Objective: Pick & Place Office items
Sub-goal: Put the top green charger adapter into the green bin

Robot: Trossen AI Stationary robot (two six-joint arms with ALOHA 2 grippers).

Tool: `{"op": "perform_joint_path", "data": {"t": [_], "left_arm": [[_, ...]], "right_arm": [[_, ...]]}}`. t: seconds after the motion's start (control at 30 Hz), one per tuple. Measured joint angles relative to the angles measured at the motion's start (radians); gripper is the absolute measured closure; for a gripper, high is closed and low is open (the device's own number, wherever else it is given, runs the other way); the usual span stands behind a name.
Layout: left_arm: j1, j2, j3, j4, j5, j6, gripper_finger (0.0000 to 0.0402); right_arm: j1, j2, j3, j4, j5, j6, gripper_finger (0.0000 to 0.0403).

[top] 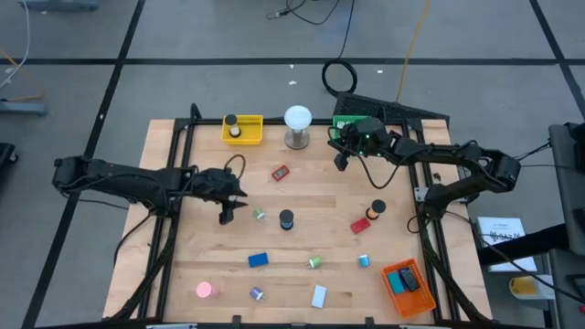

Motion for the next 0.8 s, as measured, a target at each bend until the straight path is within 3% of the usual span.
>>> {"op": "perform_joint_path", "data": {"t": [0.2,0.37,0.57,0.8], "left_arm": [[-0.04,0.198,0.059,0.017,0.015,0.162,0.0151],[-0.069,0.339,0.127,0.045,-0.018,0.293,0.011],[-0.084,0.439,0.167,0.042,-0.017,0.378,0.0103],[-0.086,0.484,0.169,0.039,-0.016,0.403,0.0145]], "right_arm": [[0.0,0.0,0.0,-0.002,0.0,0.0,0.0403],[0.0,0.0,0.0,-0.004,0.0,-0.005,0.0403],[0.0,0.0,0.001,-0.01,0.0,-0.023,0.0403],[0.0,0.0,0.002,-0.01,-0.001,-0.026,0.0403]]}}
